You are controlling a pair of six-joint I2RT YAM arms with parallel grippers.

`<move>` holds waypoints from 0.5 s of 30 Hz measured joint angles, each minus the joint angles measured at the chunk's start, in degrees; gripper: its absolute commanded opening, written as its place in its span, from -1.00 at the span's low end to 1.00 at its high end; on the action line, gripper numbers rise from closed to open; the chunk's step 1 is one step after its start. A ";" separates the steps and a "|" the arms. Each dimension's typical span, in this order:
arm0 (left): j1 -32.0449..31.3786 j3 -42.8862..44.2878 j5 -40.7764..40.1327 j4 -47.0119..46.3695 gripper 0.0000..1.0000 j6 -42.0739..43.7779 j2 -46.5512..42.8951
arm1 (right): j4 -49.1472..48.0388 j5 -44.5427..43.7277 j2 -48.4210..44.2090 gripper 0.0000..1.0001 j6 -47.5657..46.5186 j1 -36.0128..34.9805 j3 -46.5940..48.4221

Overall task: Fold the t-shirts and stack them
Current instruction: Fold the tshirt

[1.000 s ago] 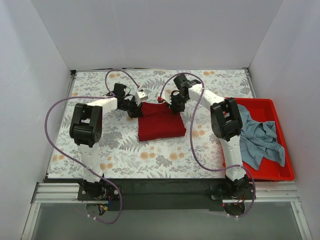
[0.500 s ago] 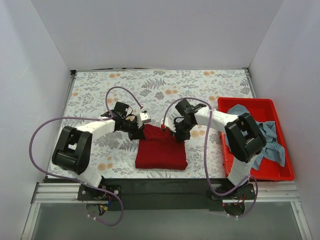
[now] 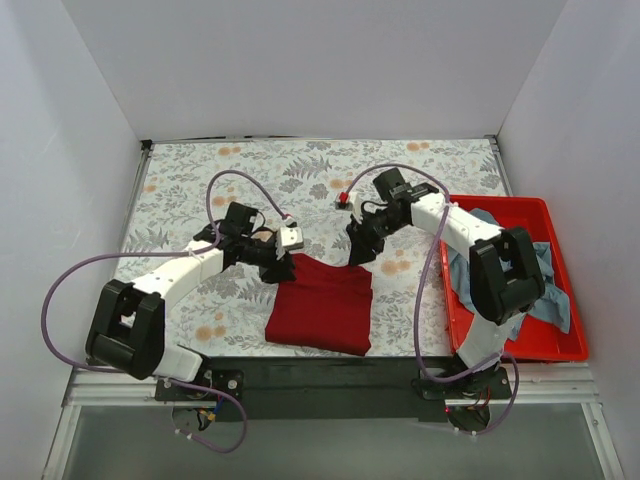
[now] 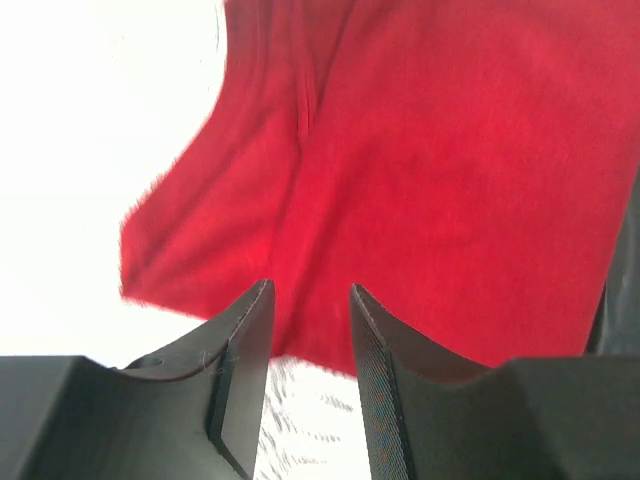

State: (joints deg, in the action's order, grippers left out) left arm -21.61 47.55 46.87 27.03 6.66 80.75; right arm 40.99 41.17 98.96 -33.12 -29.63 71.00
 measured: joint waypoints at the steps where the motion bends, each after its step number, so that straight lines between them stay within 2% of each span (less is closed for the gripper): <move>1: -0.98 0.79 0.04 -0.74 -0.30 -0.31 0.33 | -0.48 1.49 1.51 -0.33 1.75 1.09 2.73; 3: -3.21 2.49 0.09 -2.47 -0.30 -1.20 1.70 | -1.42 3.74 5.07 -0.44 5.01 2.95 7.34; 4: -4.24 3.45 0.09 -3.45 -0.30 -1.60 2.89 | -1.92 4.76 6.95 -0.58 6.56 3.39 9.14; 6: -5.95 5.14 0.09 -5.31 -0.29 -2.12 5.70 | -2.43 6.67 10.91 -0.66 9.49 3.56 11.76; 10: -8.44 6.34 0.02 -7.26 -0.24 -2.99 10.36 | -2.93 9.84 17.22 -0.71 15.13 3.15 13.66; 15: -10.56 6.43 -0.17 -8.22 -0.17 -3.50 12.57 | -3.04 11.76 20.59 -0.71 18.95 2.32 13.66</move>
State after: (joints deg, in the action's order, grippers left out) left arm -32.16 53.98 46.70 18.81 3.16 93.32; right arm 37.95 52.93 119.55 -14.17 -27.31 84.66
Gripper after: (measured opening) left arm 0.401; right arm 0.144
